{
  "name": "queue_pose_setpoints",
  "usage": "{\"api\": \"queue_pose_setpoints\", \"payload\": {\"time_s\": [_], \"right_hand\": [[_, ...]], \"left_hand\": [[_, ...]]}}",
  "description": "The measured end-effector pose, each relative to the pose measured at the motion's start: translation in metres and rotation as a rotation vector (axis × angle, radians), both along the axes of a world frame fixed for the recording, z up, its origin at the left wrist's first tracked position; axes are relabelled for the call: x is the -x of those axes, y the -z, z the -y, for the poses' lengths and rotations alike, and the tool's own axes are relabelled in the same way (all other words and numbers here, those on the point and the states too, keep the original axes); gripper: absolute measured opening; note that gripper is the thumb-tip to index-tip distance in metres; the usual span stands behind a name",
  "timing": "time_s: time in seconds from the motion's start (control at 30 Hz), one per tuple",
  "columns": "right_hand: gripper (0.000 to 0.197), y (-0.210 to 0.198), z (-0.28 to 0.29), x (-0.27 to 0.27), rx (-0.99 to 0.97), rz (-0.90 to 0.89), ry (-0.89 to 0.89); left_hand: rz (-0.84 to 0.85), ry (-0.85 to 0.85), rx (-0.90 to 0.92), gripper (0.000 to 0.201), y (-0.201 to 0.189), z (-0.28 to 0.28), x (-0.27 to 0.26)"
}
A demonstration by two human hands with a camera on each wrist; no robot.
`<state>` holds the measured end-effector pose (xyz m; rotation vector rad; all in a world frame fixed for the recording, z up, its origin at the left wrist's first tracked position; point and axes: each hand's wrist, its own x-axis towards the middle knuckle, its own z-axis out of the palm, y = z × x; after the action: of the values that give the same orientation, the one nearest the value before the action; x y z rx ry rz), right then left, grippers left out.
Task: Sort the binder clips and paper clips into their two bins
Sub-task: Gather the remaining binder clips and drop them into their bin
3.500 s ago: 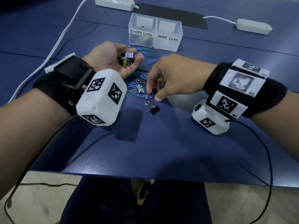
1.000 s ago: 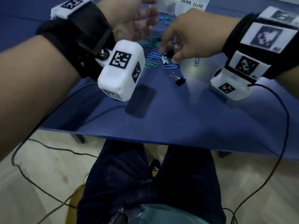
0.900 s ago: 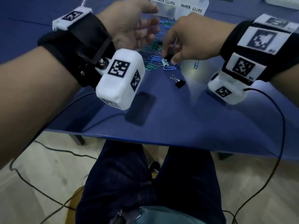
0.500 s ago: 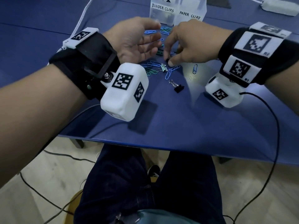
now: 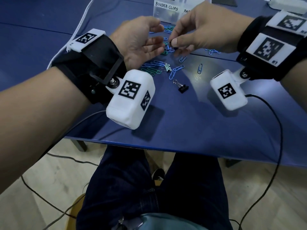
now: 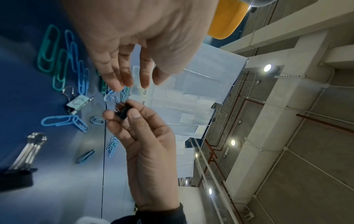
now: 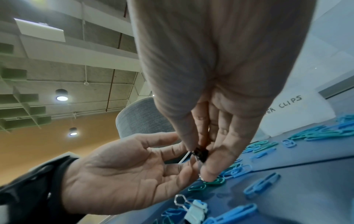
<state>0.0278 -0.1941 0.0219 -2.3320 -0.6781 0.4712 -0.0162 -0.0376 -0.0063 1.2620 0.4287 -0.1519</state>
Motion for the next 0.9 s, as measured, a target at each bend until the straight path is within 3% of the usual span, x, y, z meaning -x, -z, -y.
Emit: {"api": "queue_pose_setpoints", "payload": {"time_s": [0.17, 0.3, 0.4, 0.53, 0.63, 0.8, 0.9], "right_hand": [[0.014, 0.004, 0.004, 0.0, -0.074, -0.036, 0.046], [0.02, 0.002, 0.003, -0.004, -0.197, 0.015, 0.149], [0.026, -0.001, -0.006, -0.003, -0.169, 0.132, 0.129], [0.033, -0.002, -0.013, 0.001, -0.03, 0.214, 0.027], [0.037, -0.005, -0.009, 0.006, -0.055, 0.253, 0.042], [0.029, 0.0, -0.011, 0.021, 0.36, 0.325, -0.193], [0.023, 0.005, -0.015, 0.022, 0.413, 0.309, -0.211]], "left_hand": [[-0.007, 0.006, 0.003, 0.018, 0.001, 0.003, 0.0], [-0.006, -0.013, 0.078, 0.022, 0.004, 0.007, -0.003], [-0.048, 0.017, 0.292, 0.039, 0.002, 0.01, -0.006], [-0.074, -0.042, 0.621, 0.047, 0.001, 0.003, -0.008], [-0.099, -0.102, 0.577, 0.045, 0.005, -0.009, -0.011], [-0.072, -0.206, 0.478, 0.044, 0.008, -0.026, -0.013], [-0.06, -0.19, 0.435, 0.043, 0.005, -0.025, -0.011]]}}
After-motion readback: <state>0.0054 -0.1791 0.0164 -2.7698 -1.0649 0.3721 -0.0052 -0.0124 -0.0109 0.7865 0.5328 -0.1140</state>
